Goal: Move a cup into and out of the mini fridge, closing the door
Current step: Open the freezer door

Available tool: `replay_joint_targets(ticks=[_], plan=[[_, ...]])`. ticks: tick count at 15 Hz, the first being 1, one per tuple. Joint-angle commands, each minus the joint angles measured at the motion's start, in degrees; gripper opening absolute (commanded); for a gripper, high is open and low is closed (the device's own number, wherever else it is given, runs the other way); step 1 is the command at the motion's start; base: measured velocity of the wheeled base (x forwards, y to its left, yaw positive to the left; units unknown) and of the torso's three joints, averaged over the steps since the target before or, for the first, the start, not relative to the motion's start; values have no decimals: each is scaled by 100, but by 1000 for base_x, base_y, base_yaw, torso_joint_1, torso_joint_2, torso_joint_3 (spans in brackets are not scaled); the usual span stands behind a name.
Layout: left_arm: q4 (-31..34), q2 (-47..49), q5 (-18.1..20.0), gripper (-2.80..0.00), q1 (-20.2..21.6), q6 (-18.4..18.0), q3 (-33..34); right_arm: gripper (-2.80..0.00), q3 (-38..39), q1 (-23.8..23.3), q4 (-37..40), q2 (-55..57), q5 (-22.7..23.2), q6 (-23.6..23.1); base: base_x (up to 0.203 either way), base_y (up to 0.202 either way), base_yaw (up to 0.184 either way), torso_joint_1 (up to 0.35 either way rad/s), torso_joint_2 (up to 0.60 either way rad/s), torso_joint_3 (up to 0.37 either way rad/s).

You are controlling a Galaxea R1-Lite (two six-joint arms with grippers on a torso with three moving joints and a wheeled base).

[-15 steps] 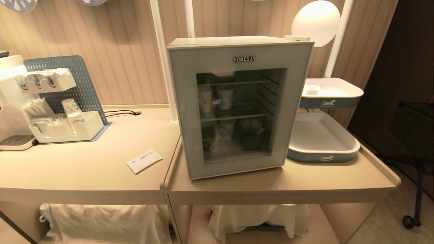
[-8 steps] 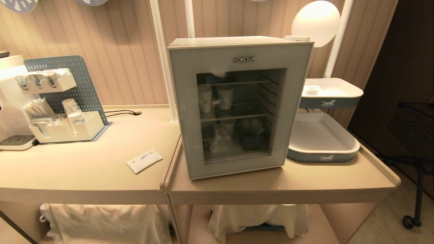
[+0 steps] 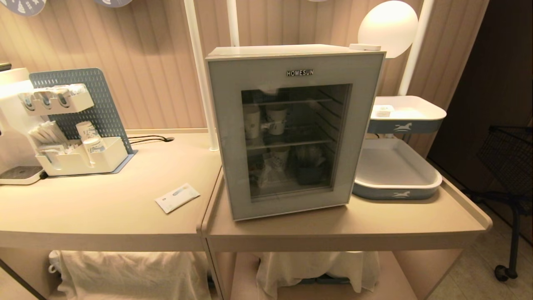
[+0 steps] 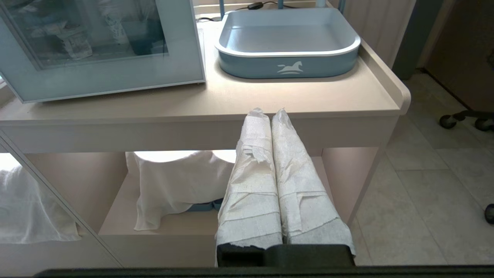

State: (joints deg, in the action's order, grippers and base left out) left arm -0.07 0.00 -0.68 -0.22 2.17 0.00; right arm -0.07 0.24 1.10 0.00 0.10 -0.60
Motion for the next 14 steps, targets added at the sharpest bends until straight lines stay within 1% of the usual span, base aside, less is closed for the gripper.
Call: replay_joint_targets(ticks=[1,14], plan=[[-1,9,-2,-280,3,3,9,-280,7,2,5,9,-1,7,0,0,0,0,0,0],[-1,9,-2,-280,2,3,9,-280,7,2,-4,10,-1,16,0,0,0,0,0,0]])
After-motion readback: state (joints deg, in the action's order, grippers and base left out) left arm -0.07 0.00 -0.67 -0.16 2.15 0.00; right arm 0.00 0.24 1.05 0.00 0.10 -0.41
